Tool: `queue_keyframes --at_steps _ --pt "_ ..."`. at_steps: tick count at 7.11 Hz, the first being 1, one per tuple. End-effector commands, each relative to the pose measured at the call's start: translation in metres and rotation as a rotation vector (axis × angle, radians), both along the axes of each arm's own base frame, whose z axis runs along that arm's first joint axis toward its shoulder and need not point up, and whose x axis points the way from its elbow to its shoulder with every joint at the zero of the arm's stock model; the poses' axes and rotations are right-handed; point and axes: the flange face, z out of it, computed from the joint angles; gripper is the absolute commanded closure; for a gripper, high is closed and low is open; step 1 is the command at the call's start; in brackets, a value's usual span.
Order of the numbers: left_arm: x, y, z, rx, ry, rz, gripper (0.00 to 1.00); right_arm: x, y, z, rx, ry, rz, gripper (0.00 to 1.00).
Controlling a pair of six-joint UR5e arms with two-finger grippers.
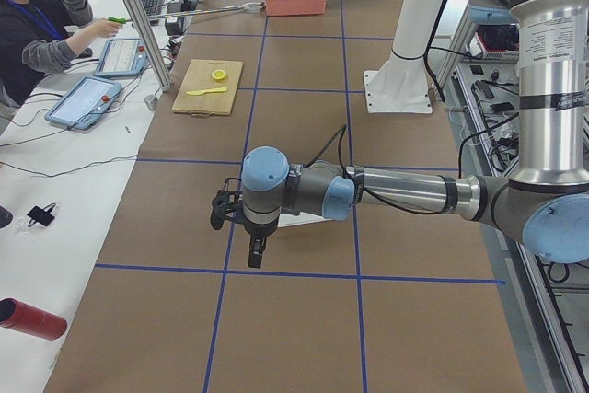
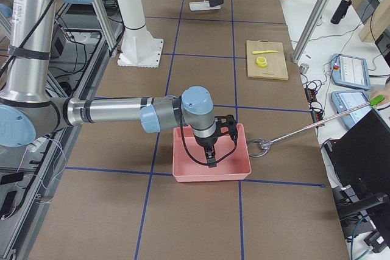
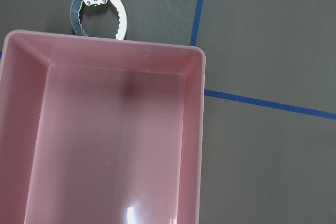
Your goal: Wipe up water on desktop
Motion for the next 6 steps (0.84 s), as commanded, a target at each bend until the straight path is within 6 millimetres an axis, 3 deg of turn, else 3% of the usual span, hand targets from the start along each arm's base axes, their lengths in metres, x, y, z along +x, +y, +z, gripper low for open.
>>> queue_keyframes --at_steps 1,3,4,5,6 --pt "0.001 -0.034 -0.036 0.164 0.001 -0.001 0.01 0.000 0.006 0.010 0.013 0.009 -0.023 0.00" --pt "0.001 -0.038 -0.057 0.255 0.009 0.004 0.02 0.000 0.002 0.002 0.053 0.007 -0.010 0.00" --pt "0.002 -0.035 -0.054 0.289 0.008 0.004 0.01 -0.003 -0.004 -0.003 0.033 -0.002 0.017 0.00" --pt "0.007 -0.037 -0.059 0.337 0.015 0.010 0.01 -0.019 -0.014 -0.011 -0.015 -0.023 0.058 0.00" --pt "0.034 -0.029 -0.054 0.314 0.076 0.045 0.01 -0.032 -0.022 -0.018 -0.032 -0.031 0.070 0.00"
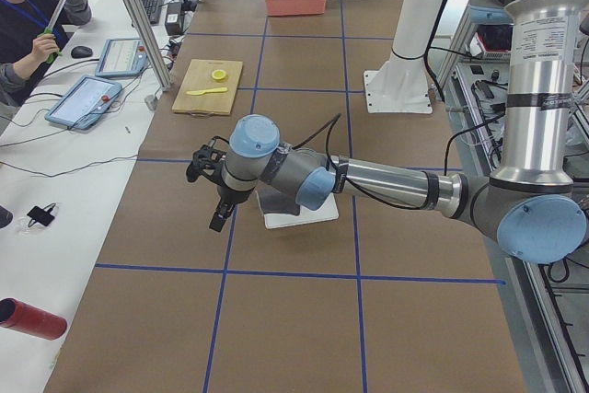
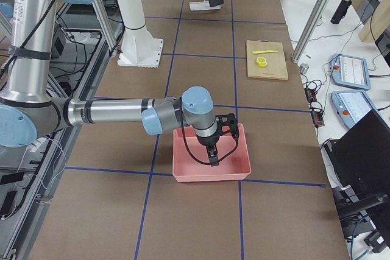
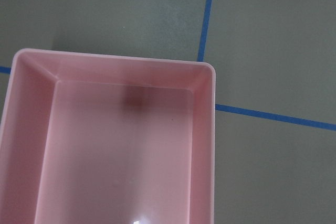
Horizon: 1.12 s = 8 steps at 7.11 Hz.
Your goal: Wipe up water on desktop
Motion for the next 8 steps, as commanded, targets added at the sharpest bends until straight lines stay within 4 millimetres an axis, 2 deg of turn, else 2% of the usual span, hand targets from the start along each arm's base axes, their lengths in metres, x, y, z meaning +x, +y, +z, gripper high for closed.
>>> queue_keyframes --at_steps 1,4,5,6,8 --pt "0.042 0.008 -0.009 -0.081 0.119 -0.012 0.02 -0.019 -0.011 -0.008 -0.033 -0.011 0.021 0.00" --pt "0.115 0.056 0.013 -0.300 0.274 -0.092 0.02 -0.019 -0.010 -0.007 -0.034 -0.009 0.020 0.00" --pt "0.123 0.072 0.022 -0.300 0.287 -0.079 0.02 -0.019 -0.010 -0.007 -0.034 -0.009 0.020 0.00" --pt "0.130 0.081 0.029 -0.289 0.270 -0.076 0.03 -0.019 -0.010 -0.007 -0.034 -0.006 0.021 0.00" --pt "0.148 0.082 0.031 -0.293 0.254 -0.068 0.12 -0.018 -0.010 -0.005 -0.034 0.005 0.026 0.00"
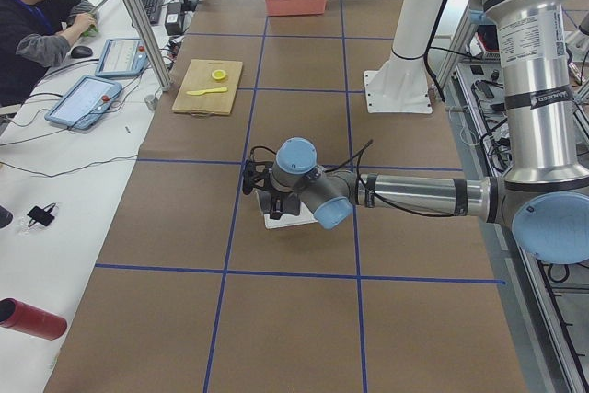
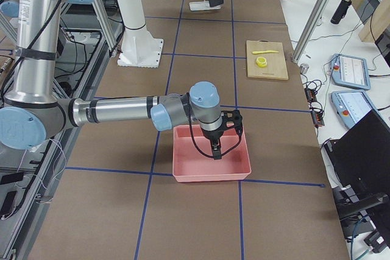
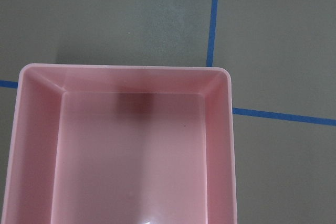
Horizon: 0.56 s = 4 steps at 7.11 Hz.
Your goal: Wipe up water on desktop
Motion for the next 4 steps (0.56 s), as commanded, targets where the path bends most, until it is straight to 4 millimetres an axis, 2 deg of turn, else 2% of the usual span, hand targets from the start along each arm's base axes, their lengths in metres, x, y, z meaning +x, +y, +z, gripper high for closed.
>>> queue_keyframes --at_steps 1,2,3,4 --pt "0.0201 0.0052 0.0027 0.019 -0.005 0.022 0.29 0.0008 -0.0003 0.0012 0.000 0.010 0.004 0.00" --pt "0.0206 0.0057 0.0008 0.030 0.002 0.022 0.43 0.0009 -0.0003 0.0013 0.000 0.011 0.004 0.00" --pt "0.0210 0.0065 0.0026 0.029 0.002 0.024 0.50 0.0009 0.0003 0.0020 -0.002 0.011 0.004 0.00" --pt "0.0210 0.0066 0.0032 0.030 0.001 0.025 0.52 0.0011 0.0015 0.0031 -0.003 0.012 0.004 0.00"
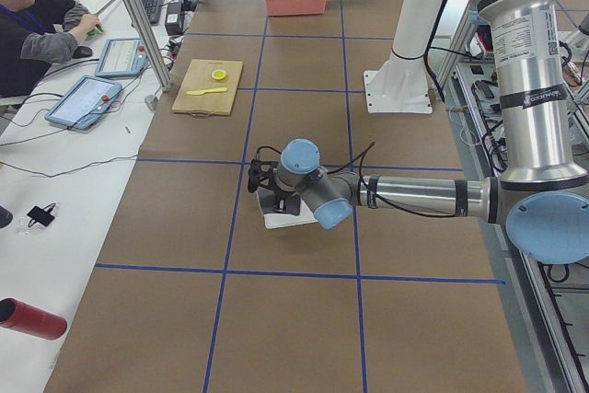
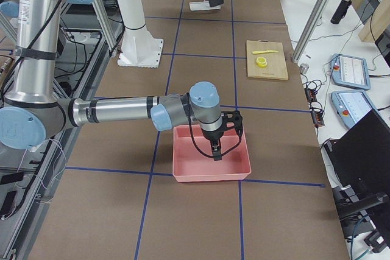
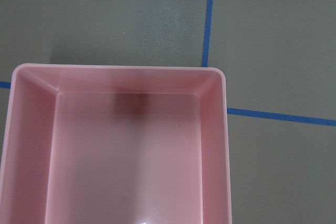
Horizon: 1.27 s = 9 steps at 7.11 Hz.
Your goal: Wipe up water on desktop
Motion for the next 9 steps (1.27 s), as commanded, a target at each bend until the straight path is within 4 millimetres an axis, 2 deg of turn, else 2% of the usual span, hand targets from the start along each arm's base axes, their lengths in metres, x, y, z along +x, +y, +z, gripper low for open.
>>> queue_keyframes --at_steps 1,4,7,8,9 --pt "0.0000 0.0003 0.0009 0.004 0.000 0.001 0.52 0.0001 0.0011 0.0011 -0.002 0.001 0.000 0.00" --pt "0.0008 0.0007 0.0032 0.016 0.008 0.004 0.60 0.0003 0.0030 0.0024 -0.004 0.001 -0.001 0.00" --pt "0.0009 0.0011 0.0049 0.015 0.010 0.006 0.60 0.0008 0.0029 0.0027 -0.003 0.007 0.001 0.00" --pt "0.0013 0.0008 0.0032 0.017 0.014 0.008 0.72 0.0008 0.0029 0.0027 -0.003 0.007 0.001 0.00" --pt "0.0016 0.0002 0.0027 0.017 0.014 0.008 0.79 0.0008 0.0029 0.0035 -0.005 0.007 0.001 0.00"
